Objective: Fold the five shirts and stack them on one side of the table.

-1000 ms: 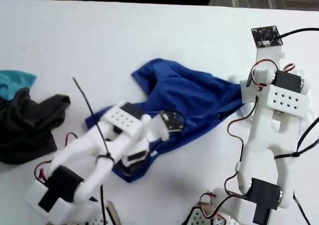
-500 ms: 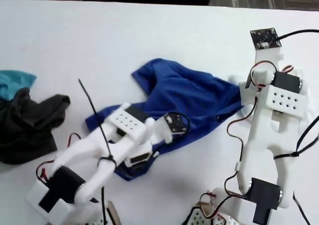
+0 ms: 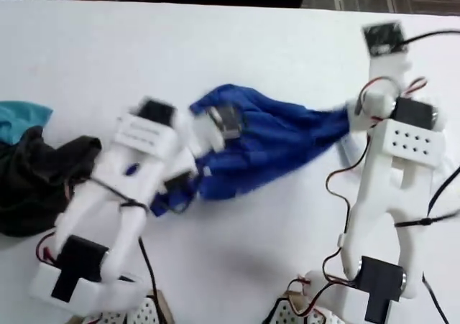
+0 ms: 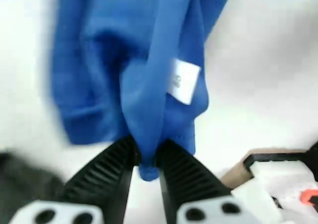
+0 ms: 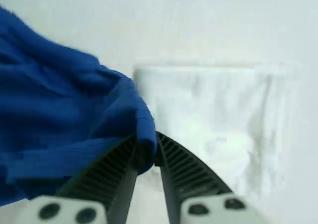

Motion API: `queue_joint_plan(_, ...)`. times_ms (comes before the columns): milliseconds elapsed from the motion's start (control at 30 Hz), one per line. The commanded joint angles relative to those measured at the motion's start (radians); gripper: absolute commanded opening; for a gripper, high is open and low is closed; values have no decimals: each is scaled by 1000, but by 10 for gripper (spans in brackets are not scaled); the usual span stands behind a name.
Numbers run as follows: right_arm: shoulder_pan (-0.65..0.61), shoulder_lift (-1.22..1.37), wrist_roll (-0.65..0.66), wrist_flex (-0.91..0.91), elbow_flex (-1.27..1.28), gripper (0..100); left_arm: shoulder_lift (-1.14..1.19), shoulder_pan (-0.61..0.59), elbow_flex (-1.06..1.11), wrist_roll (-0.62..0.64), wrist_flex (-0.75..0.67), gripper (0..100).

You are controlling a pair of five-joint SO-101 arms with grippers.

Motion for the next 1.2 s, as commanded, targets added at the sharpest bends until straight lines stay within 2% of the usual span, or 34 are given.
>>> queue_joint_plan(0, -10, -74, -3, 35, -259, 20, -57, -95, -343, -8, 78, 24)
queue_joint_plan(267, -4, -77, -3, 42, -575, 20, -144, -123, -553, -2, 75, 24)
queue_joint_plan(467, -51, -145, -2, 240, -671, 20, -244, -121, -585, 0, 75, 24)
queue_joint_plan(600, -65, -200, -2, 352, -667, 20, -245, -101, -432, -6, 74, 25)
queue_joint_plan(800, -64, -200, -2, 381, -557, 20, -152, 6, -58, -57, 21, 25)
queue_joint_plan(967, -58, -209, -2, 260, -293, 21, -48, 32, 140, -60, -97, 26)
queue_joint_plan(1167, -59, -211, -2, 150, -123, 21, -3, 25, 159, -57, -126, 27)
